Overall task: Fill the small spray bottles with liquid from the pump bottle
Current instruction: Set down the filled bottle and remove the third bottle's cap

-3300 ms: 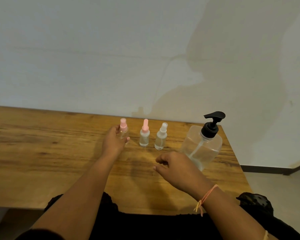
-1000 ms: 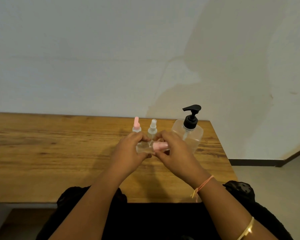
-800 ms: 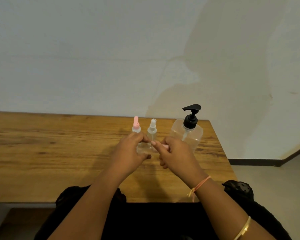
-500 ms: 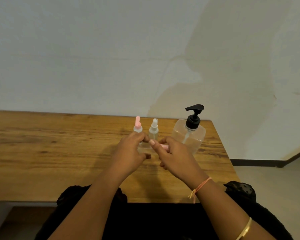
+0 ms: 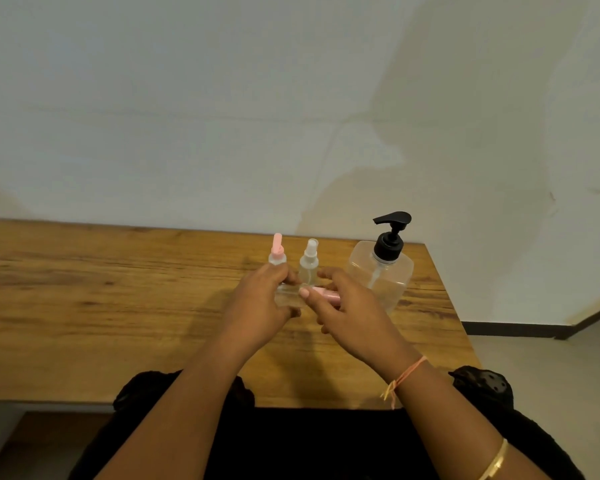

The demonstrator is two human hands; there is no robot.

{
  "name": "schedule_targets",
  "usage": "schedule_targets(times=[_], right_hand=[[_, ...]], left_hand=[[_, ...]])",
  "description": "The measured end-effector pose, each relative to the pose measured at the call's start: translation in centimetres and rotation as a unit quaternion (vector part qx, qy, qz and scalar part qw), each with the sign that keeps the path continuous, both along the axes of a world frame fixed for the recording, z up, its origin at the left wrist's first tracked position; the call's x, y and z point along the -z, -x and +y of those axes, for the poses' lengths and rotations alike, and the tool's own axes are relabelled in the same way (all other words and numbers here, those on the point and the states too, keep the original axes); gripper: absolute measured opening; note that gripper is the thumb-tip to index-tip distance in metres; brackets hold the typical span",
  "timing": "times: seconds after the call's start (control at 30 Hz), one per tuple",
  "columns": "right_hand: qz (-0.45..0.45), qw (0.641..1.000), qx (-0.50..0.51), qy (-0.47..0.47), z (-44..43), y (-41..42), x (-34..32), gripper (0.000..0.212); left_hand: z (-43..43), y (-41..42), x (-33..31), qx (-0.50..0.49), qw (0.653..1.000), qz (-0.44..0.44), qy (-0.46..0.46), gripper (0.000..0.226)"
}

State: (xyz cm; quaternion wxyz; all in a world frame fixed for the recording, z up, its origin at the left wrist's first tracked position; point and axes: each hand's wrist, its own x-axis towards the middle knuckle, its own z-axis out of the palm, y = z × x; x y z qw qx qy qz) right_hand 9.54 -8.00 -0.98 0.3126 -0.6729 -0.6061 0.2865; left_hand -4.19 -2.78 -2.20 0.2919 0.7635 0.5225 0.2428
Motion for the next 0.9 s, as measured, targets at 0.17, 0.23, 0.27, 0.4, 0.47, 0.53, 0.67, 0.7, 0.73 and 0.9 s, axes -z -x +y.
schedule_targets(times=[0.17, 0.23, 0.27, 0.4, 0.47, 0.53, 0.67, 0.7, 0.73, 0.9], right_hand=[[-0.029, 0.999, 0.011, -0.025, 0.1, -0.2, -0.1, 0.025], [-0.032, 0.998, 0.02, -0.042, 0.0, -0.5, -0.3, 0.023], [-0.039, 0.998, 0.029, -0.05, -0.1, -0.6, -0.4, 0.021], [-0.065, 0.995, 0.06, -0.052, -0.4, -0.9, -0.5, 0.014], [-0.09, 0.994, 0.058, -0.026, -0.4, -1.0, -0.2, 0.011], [-0.125, 0.991, 0.044, 0.011, -0.3, -0.8, 0.4, 0.01], [-0.21, 0.977, 0.005, 0.044, 0.6, 0.1, 3.0, 0.017], [-0.224, 0.973, -0.002, 0.056, 0.8, 0.5, 3.8, 0.018], [-0.235, 0.97, -0.005, 0.067, 1.1, 0.8, 4.7, 0.02], [-0.241, 0.965, 0.022, 0.102, 1.8, 1.2, 7.4, 0.021]], left_hand=[[0.3, 0.4, 0.1, -0.01, 1.0, 0.015, -0.004, 0.038], [0.7, 0.8, 0.2, -0.037, 0.999, 0.03, -0.002, 0.041], [0.9, 1.0, 0.2, -0.057, 0.998, 0.041, 0.0, 0.042], [1.5, 2.2, 0.5, -0.155, 0.986, 0.061, 0.026, 0.041], [1.7, 2.7, 0.7, -0.184, 0.981, 0.06, 0.03, 0.039], [1.8, 3.2, 0.9, -0.2, 0.978, 0.045, 0.033, 0.038], [1.9, 3.0, 1.3, -0.198, 0.979, 0.029, 0.045, 0.038], [1.9, 2.8, 1.3, -0.193, 0.98, 0.029, 0.048, 0.038], [1.8, 2.7, 1.3, -0.189, 0.98, 0.03, 0.051, 0.037], [1.6, 2.3, 1.3, -0.175, 0.982, 0.038, 0.067, 0.04]])
